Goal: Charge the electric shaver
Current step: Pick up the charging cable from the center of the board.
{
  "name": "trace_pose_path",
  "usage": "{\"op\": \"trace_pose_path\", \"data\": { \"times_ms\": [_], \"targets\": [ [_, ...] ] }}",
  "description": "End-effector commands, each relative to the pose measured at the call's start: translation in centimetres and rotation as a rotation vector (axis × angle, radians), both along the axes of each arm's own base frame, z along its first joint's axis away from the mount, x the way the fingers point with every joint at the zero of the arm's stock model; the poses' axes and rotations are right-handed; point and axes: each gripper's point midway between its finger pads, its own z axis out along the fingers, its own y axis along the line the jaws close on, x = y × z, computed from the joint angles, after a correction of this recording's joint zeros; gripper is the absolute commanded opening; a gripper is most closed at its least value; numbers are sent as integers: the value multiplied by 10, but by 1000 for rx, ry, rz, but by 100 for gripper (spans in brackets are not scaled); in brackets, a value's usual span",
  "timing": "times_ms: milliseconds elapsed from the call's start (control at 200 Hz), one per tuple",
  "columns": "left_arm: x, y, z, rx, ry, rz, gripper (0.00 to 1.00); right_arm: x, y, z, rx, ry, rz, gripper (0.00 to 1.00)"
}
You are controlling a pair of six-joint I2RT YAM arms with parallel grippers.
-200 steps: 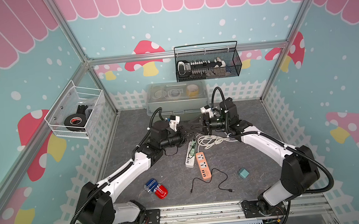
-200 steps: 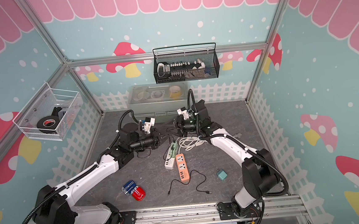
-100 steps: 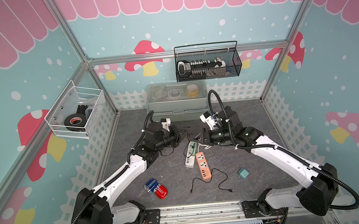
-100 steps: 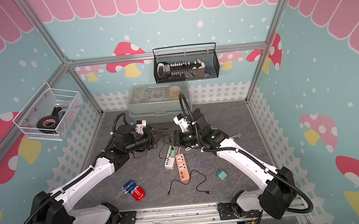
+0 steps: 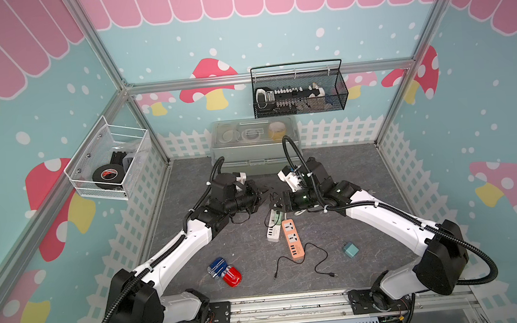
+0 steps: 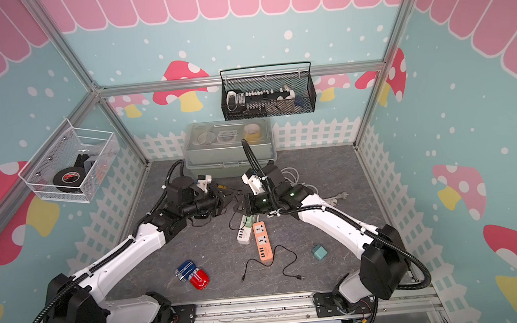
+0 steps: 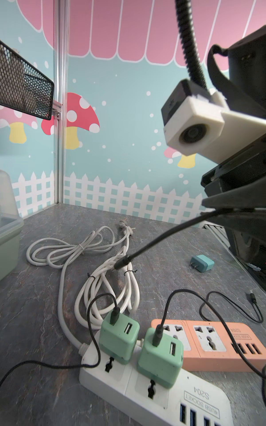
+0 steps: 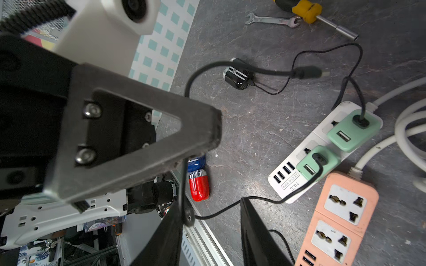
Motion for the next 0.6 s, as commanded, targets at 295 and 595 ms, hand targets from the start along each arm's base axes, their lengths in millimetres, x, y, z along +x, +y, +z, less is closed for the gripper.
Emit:
{"op": "trace_pose_path", "data": {
  "times_ms": [295,595],
  "targets": [
    [0,-3,10,-4,3,-15,0,9,11,12,-1,-43,38,26],
    [-2,-5,13,-15,4,-27,0,11,12,1,-32,-31,46,23]
  ]
}}
